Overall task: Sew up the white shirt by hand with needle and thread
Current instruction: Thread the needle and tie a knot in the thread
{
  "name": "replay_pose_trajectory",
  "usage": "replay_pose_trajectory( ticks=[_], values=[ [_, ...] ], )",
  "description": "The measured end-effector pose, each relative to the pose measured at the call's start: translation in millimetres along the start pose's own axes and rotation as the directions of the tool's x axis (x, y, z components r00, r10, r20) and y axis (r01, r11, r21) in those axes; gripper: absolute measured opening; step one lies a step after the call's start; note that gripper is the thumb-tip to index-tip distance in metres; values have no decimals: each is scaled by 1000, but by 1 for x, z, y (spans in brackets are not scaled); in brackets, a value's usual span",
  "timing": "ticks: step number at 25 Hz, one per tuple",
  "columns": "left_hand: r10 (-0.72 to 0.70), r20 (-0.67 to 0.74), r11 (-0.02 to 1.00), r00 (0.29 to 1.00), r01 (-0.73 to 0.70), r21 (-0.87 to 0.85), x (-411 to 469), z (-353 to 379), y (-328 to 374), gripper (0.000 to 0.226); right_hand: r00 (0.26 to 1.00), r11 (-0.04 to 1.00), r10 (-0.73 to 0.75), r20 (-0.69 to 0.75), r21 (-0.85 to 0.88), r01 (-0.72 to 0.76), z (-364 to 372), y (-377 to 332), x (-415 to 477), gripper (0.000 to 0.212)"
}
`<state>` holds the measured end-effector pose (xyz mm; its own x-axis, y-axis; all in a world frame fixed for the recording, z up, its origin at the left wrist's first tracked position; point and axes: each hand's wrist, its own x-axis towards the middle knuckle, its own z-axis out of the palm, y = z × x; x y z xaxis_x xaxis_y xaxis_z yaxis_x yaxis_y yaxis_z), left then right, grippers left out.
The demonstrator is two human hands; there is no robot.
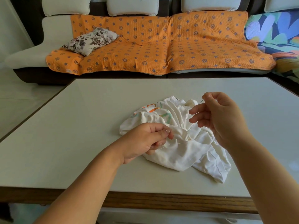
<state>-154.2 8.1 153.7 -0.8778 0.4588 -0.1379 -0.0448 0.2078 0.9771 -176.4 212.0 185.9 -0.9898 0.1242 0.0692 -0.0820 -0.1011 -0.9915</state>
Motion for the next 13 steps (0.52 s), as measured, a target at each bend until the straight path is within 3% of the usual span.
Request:
replay_pose_trajectory(
  ticks=[6, 13],
  values=[
    [-26, 9, 999, 1000, 26, -41, -1, -3, 1, 21, 987, 941, 148, 54, 300, -158, -11, -3, 9, 16],
    [-40, -16, 998, 999, 39, -41, -3, -7, 3, 22, 987, 907, 161, 20, 390, -156, -20, 2, 17, 16]
  ],
)
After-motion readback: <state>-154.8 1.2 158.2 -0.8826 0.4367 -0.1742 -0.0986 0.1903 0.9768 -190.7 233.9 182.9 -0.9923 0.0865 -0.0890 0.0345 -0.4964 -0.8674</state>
